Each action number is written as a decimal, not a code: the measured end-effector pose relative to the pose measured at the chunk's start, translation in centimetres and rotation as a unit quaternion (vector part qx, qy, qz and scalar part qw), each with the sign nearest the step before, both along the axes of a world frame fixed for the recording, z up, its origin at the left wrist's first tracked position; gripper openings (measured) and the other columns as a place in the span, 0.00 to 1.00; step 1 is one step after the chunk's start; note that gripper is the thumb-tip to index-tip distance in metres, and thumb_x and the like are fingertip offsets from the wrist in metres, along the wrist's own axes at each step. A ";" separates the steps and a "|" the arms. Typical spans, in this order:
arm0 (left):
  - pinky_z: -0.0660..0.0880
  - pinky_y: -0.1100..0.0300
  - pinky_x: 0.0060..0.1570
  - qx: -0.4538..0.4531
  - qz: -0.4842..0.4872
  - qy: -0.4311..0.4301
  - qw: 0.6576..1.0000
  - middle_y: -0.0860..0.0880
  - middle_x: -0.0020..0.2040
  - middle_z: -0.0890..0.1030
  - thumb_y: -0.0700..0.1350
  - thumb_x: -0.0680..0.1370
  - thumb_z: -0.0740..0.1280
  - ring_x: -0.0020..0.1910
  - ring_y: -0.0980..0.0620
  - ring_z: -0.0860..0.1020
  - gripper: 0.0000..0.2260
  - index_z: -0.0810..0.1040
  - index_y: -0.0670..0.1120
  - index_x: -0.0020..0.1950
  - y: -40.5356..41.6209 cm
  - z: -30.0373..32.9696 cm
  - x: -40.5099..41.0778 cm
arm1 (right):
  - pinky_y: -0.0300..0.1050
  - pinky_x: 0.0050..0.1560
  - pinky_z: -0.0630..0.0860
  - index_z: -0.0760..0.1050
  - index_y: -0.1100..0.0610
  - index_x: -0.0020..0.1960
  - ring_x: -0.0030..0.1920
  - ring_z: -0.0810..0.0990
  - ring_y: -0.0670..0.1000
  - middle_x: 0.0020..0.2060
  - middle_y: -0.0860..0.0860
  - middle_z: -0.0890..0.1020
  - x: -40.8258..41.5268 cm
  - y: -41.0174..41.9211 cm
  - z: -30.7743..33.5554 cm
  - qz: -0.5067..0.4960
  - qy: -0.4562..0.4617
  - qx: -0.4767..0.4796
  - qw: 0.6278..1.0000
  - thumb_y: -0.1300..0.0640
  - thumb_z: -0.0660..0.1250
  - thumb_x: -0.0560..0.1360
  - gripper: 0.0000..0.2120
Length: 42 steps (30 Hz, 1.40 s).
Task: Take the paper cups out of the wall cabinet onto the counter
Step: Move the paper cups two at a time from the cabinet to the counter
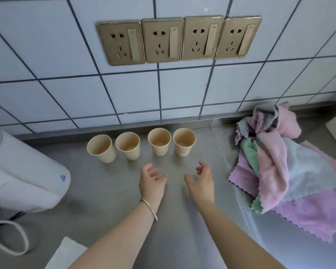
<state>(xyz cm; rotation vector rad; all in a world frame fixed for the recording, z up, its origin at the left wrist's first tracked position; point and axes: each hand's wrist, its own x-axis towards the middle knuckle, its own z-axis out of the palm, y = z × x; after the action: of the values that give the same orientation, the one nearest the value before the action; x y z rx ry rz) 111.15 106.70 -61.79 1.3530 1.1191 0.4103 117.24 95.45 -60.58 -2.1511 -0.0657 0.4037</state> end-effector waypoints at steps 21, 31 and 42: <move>0.70 0.77 0.35 0.013 -0.626 -0.040 0.779 0.53 0.42 0.77 0.39 0.73 0.70 0.42 0.55 0.76 0.11 0.74 0.49 0.53 -27.5 8.6 -15.5 | 0.40 0.47 0.70 0.71 0.54 0.62 0.48 0.77 0.50 0.48 0.50 0.78 -28.3 -27.2 7.1 -0.453 -0.028 0.023 0.891 0.54 0.67 0.74 0.18; 0.73 0.57 0.52 -0.014 -0.821 -0.062 0.567 0.52 0.46 0.78 0.41 0.74 0.69 0.48 0.52 0.76 0.11 0.75 0.46 0.56 -47.6 12.8 -33.1 | 0.37 0.39 0.70 0.71 0.53 0.59 0.46 0.76 0.48 0.48 0.50 0.78 -52.0 -42.3 10.6 -0.687 -0.062 0.075 0.720 0.54 0.65 0.74 0.14; 0.74 0.64 0.39 -0.104 -0.934 -0.062 0.335 0.50 0.50 0.78 0.42 0.75 0.69 0.43 0.58 0.77 0.14 0.75 0.46 0.59 -64.6 17.6 -61.7 | 0.40 0.43 0.69 0.71 0.56 0.62 0.46 0.74 0.49 0.44 0.47 0.77 -80.3 -53.5 15.4 -0.845 -0.097 0.024 0.526 0.55 0.65 0.75 0.16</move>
<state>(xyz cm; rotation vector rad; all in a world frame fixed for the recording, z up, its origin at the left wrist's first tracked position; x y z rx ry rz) 49.47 42.07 -44.20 1.4140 -0.9996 -1.3109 36.92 41.92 -45.15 -1.2326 1.7097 -0.9778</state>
